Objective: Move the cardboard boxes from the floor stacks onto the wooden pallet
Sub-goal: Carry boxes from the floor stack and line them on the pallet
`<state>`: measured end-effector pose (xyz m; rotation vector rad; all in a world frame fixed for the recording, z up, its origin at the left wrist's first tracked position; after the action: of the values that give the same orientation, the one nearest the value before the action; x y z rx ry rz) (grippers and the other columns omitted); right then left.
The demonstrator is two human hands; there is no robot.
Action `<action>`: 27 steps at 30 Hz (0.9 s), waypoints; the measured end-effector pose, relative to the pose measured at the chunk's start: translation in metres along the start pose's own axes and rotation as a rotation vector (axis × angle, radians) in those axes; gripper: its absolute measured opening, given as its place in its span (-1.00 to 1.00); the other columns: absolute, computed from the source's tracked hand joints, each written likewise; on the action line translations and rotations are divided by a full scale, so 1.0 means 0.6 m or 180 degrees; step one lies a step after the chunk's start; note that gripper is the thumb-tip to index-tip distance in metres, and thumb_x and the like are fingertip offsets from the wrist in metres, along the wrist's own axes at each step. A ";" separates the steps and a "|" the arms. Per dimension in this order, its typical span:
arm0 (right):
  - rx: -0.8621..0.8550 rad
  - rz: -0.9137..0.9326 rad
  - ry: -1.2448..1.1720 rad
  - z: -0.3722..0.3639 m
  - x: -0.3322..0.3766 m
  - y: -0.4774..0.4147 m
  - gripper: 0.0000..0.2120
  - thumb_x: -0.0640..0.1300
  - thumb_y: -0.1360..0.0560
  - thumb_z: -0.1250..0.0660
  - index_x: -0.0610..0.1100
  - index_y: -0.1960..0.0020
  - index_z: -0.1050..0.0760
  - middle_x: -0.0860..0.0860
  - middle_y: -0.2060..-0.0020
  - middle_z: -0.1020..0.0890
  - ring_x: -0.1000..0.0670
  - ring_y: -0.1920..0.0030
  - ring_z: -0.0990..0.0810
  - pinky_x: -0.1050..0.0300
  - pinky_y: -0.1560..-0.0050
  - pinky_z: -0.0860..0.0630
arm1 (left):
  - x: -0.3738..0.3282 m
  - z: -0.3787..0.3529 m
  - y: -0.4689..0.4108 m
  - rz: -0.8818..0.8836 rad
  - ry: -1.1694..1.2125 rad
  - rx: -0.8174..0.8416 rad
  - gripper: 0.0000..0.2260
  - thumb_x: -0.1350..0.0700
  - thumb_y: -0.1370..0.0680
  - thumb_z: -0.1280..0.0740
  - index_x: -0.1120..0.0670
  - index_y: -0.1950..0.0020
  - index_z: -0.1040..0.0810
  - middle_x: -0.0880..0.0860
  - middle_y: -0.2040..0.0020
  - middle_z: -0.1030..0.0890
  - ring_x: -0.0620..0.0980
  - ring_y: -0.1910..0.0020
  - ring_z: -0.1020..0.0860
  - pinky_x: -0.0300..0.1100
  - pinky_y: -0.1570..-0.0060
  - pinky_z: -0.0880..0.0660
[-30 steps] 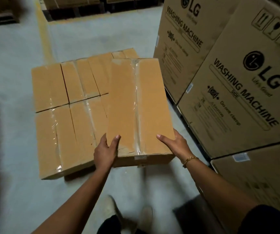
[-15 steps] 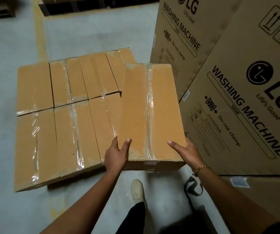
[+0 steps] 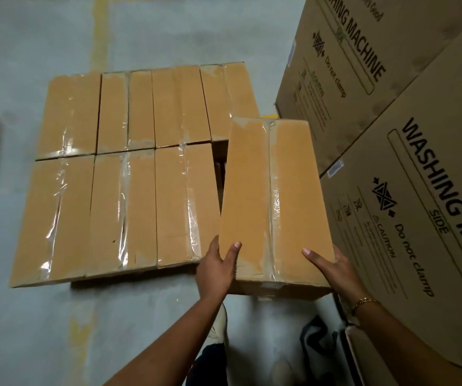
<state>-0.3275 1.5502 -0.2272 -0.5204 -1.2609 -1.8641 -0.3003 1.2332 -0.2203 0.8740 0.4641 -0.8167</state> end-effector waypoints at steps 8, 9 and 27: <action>0.0221 0.0133 0.0279 -0.009 -0.094 -0.128 -0.51 0.15 -0.43 -0.52 0.03 -0.27 -0.48 0.13 0.03 -0.62 0.10 0.01 -0.58 0.20 0.16 -0.48 | 0.065 -0.135 -0.039 0.0171 0.0177 -0.0214 -0.38 -0.30 -0.61 -0.23 -0.02 -0.59 -0.31 0.07 -0.45 -0.52 0.13 -0.40 -0.47 -0.15 -0.09 -0.34; 0.0252 0.0142 0.0293 -0.013 -0.110 -0.147 -0.45 0.22 -0.38 -0.53 0.04 -0.26 -0.49 0.12 0.02 -0.63 0.08 0.00 -0.60 0.18 0.14 -0.49 | 0.078 -0.156 -0.048 0.0186 0.0204 -0.0230 -0.39 -0.29 -0.61 -0.23 -0.02 -0.59 -0.31 0.07 -0.44 -0.52 0.13 -0.40 -0.48 -0.17 -0.07 -0.32; 0.0381 0.0704 0.0155 -0.146 -0.354 -0.435 -0.44 0.26 -0.38 -0.51 0.09 -0.30 -0.51 0.17 -0.05 -0.67 0.11 -0.07 -0.63 0.14 -0.06 -0.55 | 0.309 -0.419 -0.244 0.0049 0.0507 -0.0793 -0.32 -0.43 -0.55 -0.18 -0.11 -0.58 -0.31 -0.04 -0.46 -0.51 0.05 -0.43 -0.46 -0.02 -0.29 -0.45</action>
<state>-0.4033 1.5996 -0.5634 -0.5244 -1.2221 -1.5986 -0.3104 1.3028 -0.5582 0.7125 0.6831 -0.6609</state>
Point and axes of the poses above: each hand's wrist, its own y-axis away from the middle knuckle, its own z-axis out of the back of the hand, x = y × z, the point moved 8 cm from there along -y, towards the middle knuckle
